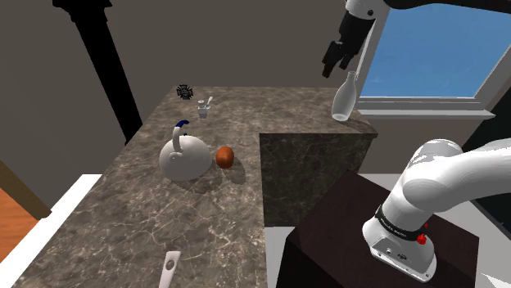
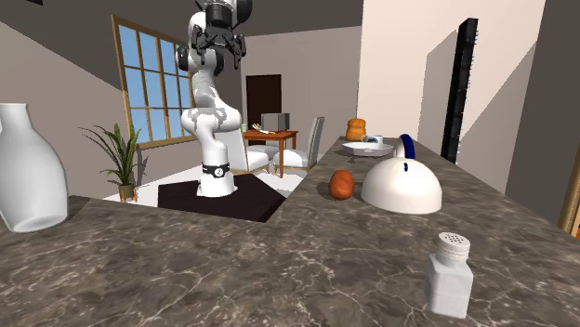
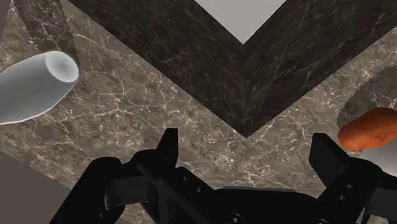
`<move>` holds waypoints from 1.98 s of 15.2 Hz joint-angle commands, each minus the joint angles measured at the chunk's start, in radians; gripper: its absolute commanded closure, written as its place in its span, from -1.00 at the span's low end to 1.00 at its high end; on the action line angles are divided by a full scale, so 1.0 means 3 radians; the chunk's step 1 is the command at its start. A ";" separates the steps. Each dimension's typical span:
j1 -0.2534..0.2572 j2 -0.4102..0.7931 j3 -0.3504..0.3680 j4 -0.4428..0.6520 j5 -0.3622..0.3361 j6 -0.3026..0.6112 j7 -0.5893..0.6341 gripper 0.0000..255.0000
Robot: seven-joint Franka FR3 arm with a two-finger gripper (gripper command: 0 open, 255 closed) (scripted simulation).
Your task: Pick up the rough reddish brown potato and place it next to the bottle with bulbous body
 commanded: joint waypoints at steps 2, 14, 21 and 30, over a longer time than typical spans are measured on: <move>-0.0005 0.0024 0.0073 -0.0051 0.0030 0.0052 0.0122 -1.00; -0.0090 0.0758 0.0958 -0.0234 0.0320 0.0711 0.1585 -1.00; -0.0212 0.1523 0.1454 0.0024 0.0260 0.1050 0.2482 -1.00; -0.0279 0.2810 0.1901 0.0738 -0.0289 0.1251 0.3762 -1.00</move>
